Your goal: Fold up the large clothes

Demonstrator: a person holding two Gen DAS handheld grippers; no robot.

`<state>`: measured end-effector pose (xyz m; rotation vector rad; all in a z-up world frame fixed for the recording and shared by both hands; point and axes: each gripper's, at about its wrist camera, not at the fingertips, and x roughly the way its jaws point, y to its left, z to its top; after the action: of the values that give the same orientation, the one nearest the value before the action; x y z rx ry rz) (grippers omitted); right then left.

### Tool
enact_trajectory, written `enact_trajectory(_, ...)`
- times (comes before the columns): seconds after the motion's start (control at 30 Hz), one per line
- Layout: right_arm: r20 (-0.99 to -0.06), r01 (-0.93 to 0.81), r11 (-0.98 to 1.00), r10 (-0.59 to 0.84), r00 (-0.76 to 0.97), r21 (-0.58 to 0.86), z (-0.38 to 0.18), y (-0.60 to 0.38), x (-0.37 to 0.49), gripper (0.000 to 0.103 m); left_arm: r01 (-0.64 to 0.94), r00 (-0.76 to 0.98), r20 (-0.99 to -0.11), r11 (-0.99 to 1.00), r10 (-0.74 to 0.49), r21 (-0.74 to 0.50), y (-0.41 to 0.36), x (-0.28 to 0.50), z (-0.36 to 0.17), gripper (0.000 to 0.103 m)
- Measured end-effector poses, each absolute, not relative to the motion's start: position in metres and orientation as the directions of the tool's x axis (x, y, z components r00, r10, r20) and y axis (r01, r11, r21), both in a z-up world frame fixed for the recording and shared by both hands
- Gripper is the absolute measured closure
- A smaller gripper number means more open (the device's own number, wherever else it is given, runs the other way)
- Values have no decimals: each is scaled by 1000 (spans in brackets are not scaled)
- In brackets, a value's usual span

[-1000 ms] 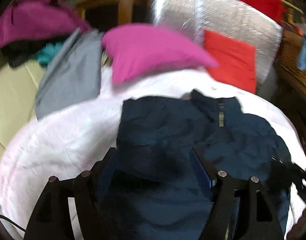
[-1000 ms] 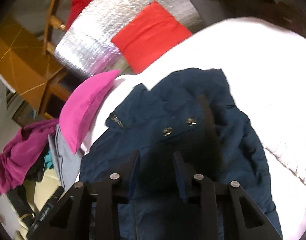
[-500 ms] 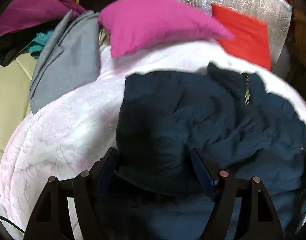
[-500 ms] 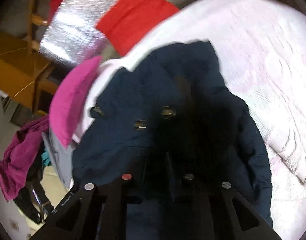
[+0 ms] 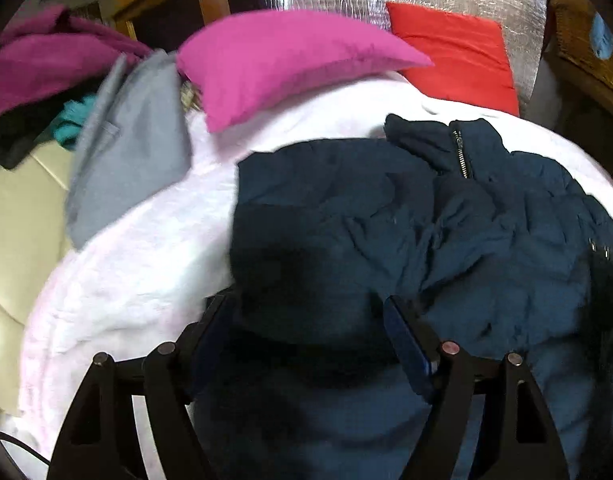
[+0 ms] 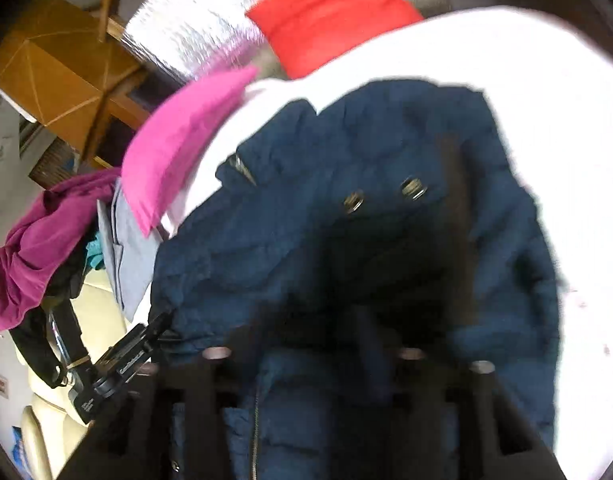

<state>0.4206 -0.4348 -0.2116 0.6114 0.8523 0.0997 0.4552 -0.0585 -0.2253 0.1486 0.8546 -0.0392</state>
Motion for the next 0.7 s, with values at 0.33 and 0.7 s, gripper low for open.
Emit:
enact_trajectory(0.33, -675, 159, 837, 294, 677, 524, -195, -470, 337, 44, 125, 711, -701, 970, 58, 208, -45, 366, -207, 25)
enact_trajectory(0.7, -700, 158, 822, 346, 624, 547, -232, -505, 238, 44, 85, 566, -825, 994, 14, 75, 24, 289, -242, 24)
